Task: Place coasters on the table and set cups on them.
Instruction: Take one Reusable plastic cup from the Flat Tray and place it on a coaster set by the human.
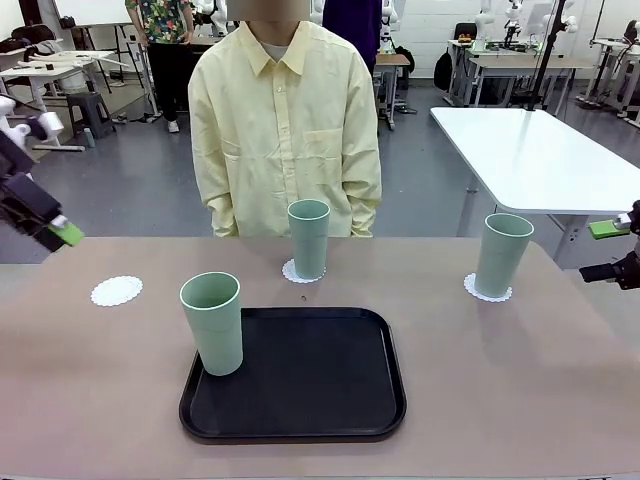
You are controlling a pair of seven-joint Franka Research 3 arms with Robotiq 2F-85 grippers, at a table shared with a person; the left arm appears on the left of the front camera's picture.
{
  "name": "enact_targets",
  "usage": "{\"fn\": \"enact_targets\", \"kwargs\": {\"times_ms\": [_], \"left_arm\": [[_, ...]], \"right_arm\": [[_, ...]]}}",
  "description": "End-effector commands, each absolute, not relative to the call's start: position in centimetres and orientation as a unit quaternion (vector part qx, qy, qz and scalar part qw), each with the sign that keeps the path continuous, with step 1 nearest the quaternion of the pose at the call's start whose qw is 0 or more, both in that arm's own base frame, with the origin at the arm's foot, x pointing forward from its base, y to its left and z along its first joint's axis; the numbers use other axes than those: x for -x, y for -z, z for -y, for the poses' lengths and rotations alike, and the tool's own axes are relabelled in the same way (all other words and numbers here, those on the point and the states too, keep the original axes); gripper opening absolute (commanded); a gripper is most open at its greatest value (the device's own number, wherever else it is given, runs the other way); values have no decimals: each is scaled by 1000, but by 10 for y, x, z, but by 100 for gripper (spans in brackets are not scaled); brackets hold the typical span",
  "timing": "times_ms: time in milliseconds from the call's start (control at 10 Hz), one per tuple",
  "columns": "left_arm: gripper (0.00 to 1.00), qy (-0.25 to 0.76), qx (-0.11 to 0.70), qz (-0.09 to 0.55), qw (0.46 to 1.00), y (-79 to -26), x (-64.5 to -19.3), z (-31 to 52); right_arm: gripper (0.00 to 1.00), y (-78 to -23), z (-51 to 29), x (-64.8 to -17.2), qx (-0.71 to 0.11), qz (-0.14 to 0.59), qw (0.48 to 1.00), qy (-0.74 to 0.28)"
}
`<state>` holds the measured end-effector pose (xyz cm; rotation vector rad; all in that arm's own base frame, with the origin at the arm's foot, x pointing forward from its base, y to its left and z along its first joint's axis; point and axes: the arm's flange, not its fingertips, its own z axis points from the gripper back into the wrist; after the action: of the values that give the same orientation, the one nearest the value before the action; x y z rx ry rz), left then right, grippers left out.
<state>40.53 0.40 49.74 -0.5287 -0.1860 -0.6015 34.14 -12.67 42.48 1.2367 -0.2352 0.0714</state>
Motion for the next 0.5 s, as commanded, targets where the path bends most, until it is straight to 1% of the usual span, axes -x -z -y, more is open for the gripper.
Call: {"fn": "enact_targets", "kwargs": {"times_ms": [0,100,200,400], "left_arm": [[100,332,178,201,904,-476,-398,29],[100,354,157,220,895,-472,-398,45],[100,380,146,210,889,-467,-395,59],[100,420,152,159,881,-469,-386,75]], "right_arm": [[100,-426,127,-339,-584,115,803,-36],[100,-426,127,-339,-584,115,803,-36],[100,-426,127,-339,-584,115,803,-36],[100,-426,127,-339,-584,115,803,-36]]}}
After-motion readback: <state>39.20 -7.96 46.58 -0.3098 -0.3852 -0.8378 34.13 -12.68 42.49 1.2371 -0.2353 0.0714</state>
